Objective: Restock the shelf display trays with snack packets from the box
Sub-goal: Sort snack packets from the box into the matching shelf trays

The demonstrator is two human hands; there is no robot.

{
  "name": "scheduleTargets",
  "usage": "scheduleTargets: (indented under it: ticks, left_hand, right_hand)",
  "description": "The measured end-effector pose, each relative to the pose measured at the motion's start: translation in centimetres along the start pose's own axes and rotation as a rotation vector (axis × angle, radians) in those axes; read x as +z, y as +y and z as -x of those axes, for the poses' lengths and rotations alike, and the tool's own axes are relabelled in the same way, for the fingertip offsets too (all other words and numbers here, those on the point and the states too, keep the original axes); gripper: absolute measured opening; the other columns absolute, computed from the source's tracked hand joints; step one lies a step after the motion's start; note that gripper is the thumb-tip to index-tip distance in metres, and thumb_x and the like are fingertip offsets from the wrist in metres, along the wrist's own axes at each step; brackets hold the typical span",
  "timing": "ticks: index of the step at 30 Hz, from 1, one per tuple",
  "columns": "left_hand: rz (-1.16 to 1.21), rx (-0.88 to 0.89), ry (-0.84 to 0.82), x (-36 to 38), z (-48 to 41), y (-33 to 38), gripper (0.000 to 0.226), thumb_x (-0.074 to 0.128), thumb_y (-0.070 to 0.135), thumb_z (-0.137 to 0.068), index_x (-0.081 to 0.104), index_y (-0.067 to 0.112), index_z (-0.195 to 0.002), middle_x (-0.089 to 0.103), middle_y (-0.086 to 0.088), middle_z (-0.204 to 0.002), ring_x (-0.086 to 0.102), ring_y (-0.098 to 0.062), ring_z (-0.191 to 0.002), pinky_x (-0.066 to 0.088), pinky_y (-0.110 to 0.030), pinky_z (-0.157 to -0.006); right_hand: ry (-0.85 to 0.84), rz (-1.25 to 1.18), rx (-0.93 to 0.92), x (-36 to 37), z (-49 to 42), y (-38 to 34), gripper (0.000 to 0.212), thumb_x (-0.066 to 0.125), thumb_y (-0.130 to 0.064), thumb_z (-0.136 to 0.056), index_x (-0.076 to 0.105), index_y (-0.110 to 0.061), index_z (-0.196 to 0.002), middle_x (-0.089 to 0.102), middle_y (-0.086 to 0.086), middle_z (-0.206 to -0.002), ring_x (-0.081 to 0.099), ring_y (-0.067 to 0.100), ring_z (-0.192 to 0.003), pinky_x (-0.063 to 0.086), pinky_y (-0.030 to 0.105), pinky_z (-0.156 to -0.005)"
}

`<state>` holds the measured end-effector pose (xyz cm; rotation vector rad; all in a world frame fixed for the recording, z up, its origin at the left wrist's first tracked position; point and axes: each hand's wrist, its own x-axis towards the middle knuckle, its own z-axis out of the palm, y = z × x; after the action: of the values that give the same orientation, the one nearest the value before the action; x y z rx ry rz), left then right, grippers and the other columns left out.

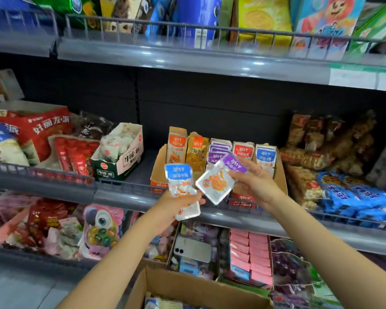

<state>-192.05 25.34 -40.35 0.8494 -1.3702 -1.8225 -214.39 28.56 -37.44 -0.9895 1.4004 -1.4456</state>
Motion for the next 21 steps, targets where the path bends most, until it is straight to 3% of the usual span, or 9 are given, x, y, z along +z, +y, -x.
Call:
scheduleTargets:
  ticks: [3,6,10,13,16,18,21]
  left_hand:
    - [0.082,-0.037,-0.013,-0.9,-1.1,0.6,0.033,0.048,-0.006,-0.092,0.051,0.014,-0.118,0.068,-0.002,-0.112,0.071,-0.017,-0.089,0.058,-0.028,-0.073]
    - [0.055,-0.078,-0.015,-1.7,-2.0,0.8,0.036,0.049,-0.006,-0.092,0.051,0.014,-0.121,0.066,-0.005,-0.119,0.069,-0.020,-0.097,0.059,-0.030,-0.074]
    - [-0.059,-0.081,-0.009,-2.4,-2.9,1.1,0.031,0.058,-0.003,-0.088,0.061,0.013,-0.114,0.069,-0.004,-0.112,0.069,-0.016,-0.093,0.056,-0.027,-0.078]
    - [-0.125,-0.057,0.005,-2.8,-3.3,1.4,0.031,0.064,0.004,-0.085,0.062,0.014,-0.114,0.071,-0.004,-0.107,0.068,-0.017,-0.096,0.054,-0.029,-0.085]
    - [-0.242,-0.052,0.004,-2.8,-3.4,1.1,0.033,0.067,0.010,-0.085,0.062,0.017,-0.117,0.071,-0.001,-0.109,0.066,-0.016,-0.102,0.051,-0.032,-0.092]
    - [-0.228,-0.068,0.004,-2.5,-3.5,0.8,0.033,0.068,0.013,-0.085,0.061,0.018,-0.117,0.071,-0.002,-0.108,0.068,-0.017,-0.097,0.056,-0.031,-0.081]
    - [-0.185,-0.082,0.007,-1.9,-3.1,0.5,0.033,0.067,0.017,-0.086,0.057,0.021,-0.116,0.071,-0.002,-0.105,0.071,-0.013,-0.082,0.056,-0.025,-0.059]
  right_hand:
    - [0.165,0.098,-0.128,-0.7,-3.2,-1.2,0.050,0.074,-0.012,-0.078,0.053,-0.027,-0.121,0.063,0.005,-0.121,0.062,0.022,-0.108,0.052,0.044,-0.093]
    - [0.215,0.306,-0.271,-0.3,-5.8,-2.2,0.050,0.071,-0.008,-0.081,0.050,-0.022,-0.125,0.057,0.003,-0.124,0.056,0.015,-0.109,0.052,0.032,-0.086]
    - [0.032,0.678,-0.327,0.8,-8.6,-1.7,0.052,0.070,-0.010,-0.082,0.049,-0.018,-0.129,0.058,0.006,-0.126,0.055,0.021,-0.116,0.049,0.029,-0.085]
    - [-0.026,1.034,-0.311,0.9,-9.9,-0.4,0.057,0.071,-0.023,-0.082,0.046,-0.022,-0.133,0.054,0.005,-0.132,0.051,0.024,-0.121,0.049,0.038,-0.096]
    - [0.058,1.309,-0.325,0.7,-10.4,0.0,0.071,0.073,-0.036,-0.078,0.038,-0.026,-0.139,0.040,0.003,-0.146,0.033,0.025,-0.137,0.030,0.044,-0.114]
    - [0.059,1.403,-0.307,0.8,-10.3,0.0,0.079,0.073,-0.040,-0.078,0.031,-0.025,-0.143,0.027,0.003,-0.153,0.018,0.025,-0.143,0.014,0.043,-0.118]
    - [0.075,1.435,-0.305,1.0,-10.1,0.1,0.084,0.073,-0.044,-0.076,0.027,-0.027,-0.144,0.021,0.002,-0.154,0.012,0.025,-0.144,0.011,0.043,-0.118]
